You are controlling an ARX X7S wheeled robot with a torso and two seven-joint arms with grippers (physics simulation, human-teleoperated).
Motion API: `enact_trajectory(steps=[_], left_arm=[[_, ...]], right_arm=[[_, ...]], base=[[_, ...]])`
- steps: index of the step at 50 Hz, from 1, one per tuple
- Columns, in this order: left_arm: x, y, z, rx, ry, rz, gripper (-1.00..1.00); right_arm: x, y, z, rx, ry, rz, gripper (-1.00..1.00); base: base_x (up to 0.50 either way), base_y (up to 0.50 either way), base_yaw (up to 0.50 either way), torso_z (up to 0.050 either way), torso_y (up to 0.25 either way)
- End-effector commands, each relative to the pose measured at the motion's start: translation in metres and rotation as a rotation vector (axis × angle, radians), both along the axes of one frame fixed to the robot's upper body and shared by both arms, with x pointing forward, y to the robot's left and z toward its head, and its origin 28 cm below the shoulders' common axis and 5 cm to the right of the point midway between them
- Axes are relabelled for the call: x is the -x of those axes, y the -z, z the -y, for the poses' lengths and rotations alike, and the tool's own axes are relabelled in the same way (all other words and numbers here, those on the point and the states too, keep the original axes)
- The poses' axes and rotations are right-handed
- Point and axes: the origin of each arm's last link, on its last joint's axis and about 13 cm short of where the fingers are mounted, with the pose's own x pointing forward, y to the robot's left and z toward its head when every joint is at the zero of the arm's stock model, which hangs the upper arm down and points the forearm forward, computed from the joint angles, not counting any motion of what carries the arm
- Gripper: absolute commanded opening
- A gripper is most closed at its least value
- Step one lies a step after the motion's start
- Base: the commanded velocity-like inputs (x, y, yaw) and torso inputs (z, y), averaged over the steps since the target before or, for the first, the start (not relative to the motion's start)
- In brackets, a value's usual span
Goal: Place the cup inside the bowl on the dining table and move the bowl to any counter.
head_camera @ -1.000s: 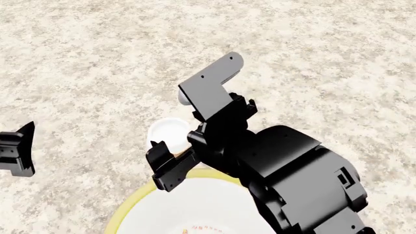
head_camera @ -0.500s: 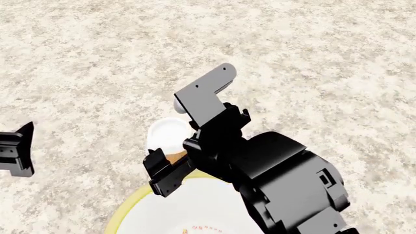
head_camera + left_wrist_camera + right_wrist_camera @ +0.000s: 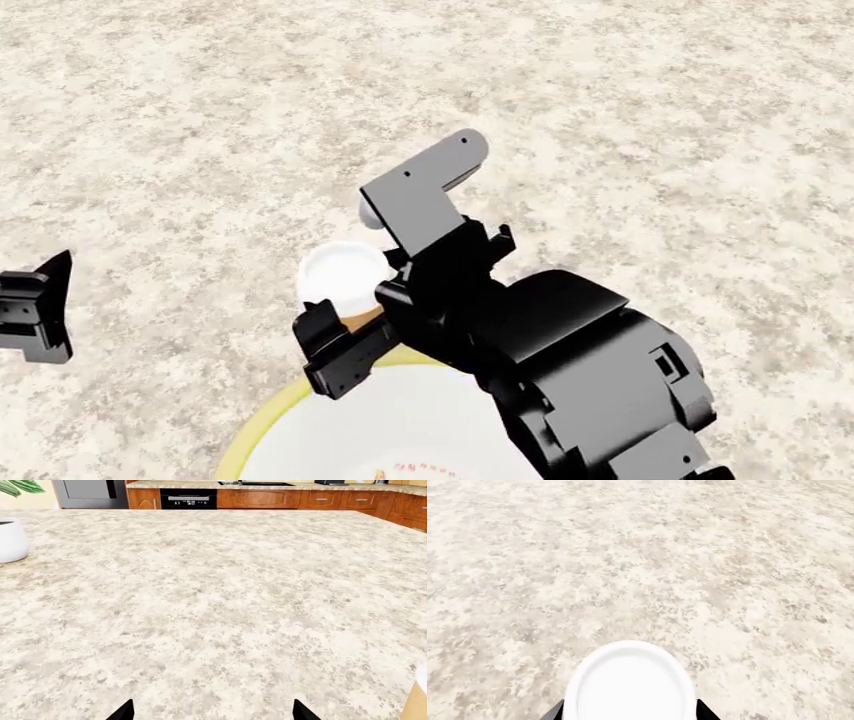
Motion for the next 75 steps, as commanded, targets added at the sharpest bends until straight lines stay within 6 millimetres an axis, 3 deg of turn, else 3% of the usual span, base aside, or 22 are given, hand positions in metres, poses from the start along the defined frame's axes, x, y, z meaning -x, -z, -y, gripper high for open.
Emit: enact_trajectory(steps=[1, 14, 19, 28, 47, 59, 75], left_arm=[[0.000, -0.001, -0.002, 0.000, 0.000, 0.001, 1.00], [0.001, 0.000, -0.003, -0.002, -0.003, 0.000, 1.00], [0.003, 0.004, -0.004, 0.002, 0.003, -0.006, 1.00], [-0.004, 0.006, 0.003, 0.001, 0.012, 0.005, 1.00], [-0.002, 0.001, -0.001, 0.006, 0.000, 0.041, 1.00], [0.000, 0.000, 0.000, 0.004, 0.019, 0.029, 1.00], [-0.001, 0.003, 0.003, 0.002, 0.022, 0.014, 1.00]], right_arm=[[0.002, -0.021, 0.001, -0.023, -0.006, 0.058, -1.00], [0.014, -0.057, 0.011, -0.064, 0.023, 0.168, -1.00], [0.032, -0.062, 0.020, -0.077, 0.035, 0.192, -1.00], [0.079, -0.084, 0.049, -0.120, 0.035, 0.229, -1.00], [0.136, -0.052, 0.086, -0.071, -0.084, 0.089, -1.00], [0.140, -0.028, 0.090, 0.018, -0.138, -0.007, -1.00], [0.143, -0.021, 0.088, 0.030, -0.157, -0.060, -1.00]], base=[[0.00, 0.00, 0.00, 0.000, 0.000], [0.00, 0.00, 0.00, 0.000, 0.000], [0.00, 0.00, 0.00, 0.000, 0.000], [0.00, 0.00, 0.00, 0.000, 0.000], [0.00, 0.00, 0.00, 0.000, 0.000], [0.00, 0.00, 0.00, 0.000, 0.000], [0.00, 0.00, 0.00, 0.000, 0.000]])
